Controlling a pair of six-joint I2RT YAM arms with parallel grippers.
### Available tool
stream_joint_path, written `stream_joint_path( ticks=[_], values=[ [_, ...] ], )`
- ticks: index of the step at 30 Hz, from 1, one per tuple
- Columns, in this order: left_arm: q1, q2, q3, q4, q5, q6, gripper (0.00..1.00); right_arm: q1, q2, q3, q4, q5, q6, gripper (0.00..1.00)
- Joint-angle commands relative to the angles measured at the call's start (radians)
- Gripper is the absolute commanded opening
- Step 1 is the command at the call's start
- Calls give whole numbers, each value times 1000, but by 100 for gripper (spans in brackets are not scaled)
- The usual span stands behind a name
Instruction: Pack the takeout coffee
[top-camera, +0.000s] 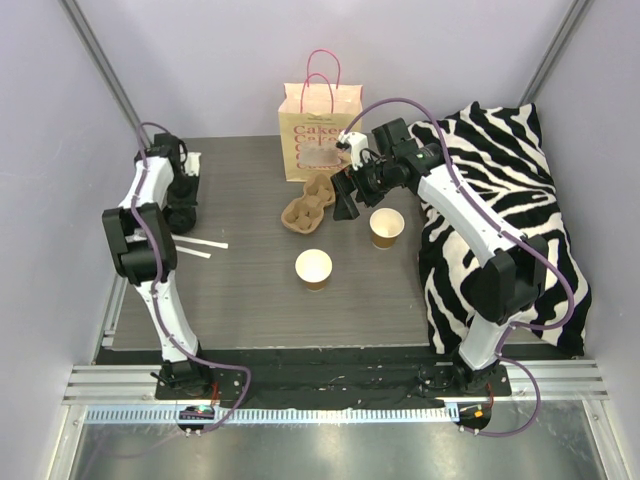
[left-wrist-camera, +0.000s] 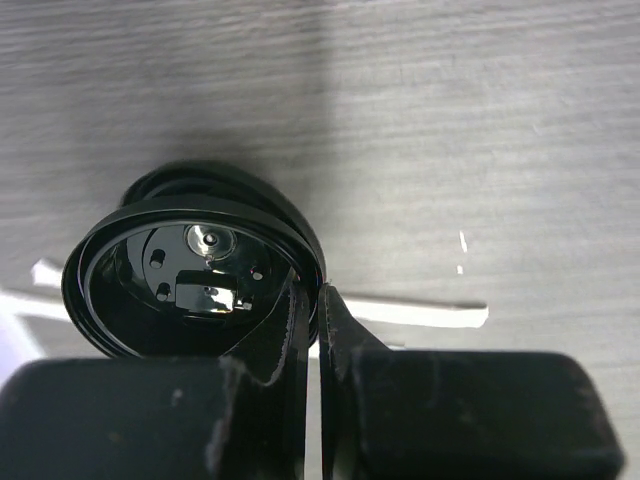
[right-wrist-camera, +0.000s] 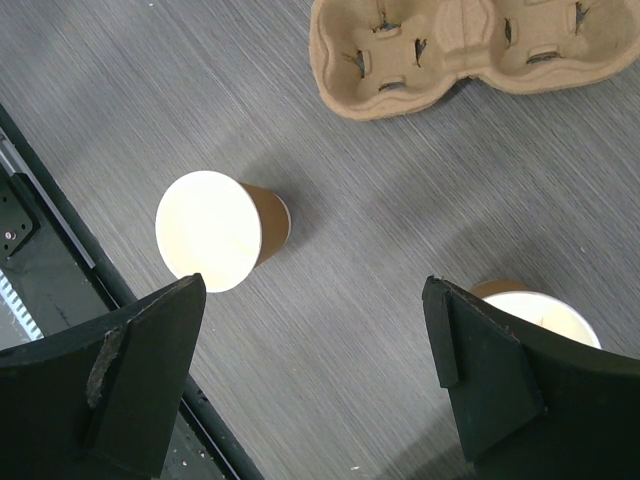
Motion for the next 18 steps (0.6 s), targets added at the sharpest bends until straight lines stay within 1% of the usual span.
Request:
stream_joint_path(
  ticks=[1,5,10,12,14,15,17,18],
  values=[
    [-10,-124,-29,29,-45,52,0,3,2,40,10,-16,0,100],
    [-23,-168,-70,61,-56,80,0,3,8,43,10,-19,-1,100],
    [-25,-223,-70,72,-13,72,0,3,23,70,10,-30,0,100],
    [-28,-227,-31,54,-10,75,0,3,37,81,10,-36,2,100],
    [-28,-234,6,-10,34,75,0,3,45,96,13,-51,2,100],
    [-28,-271,23,-32,166,80,0,3,51,104,15,-57,3,100],
    [-36,-317,25,-69,313,71,0,1,54,116,29,-71,7,100],
    [-52,-343,38,-86,441,69,0,3,56,121,32,-70,5,100]
  ],
)
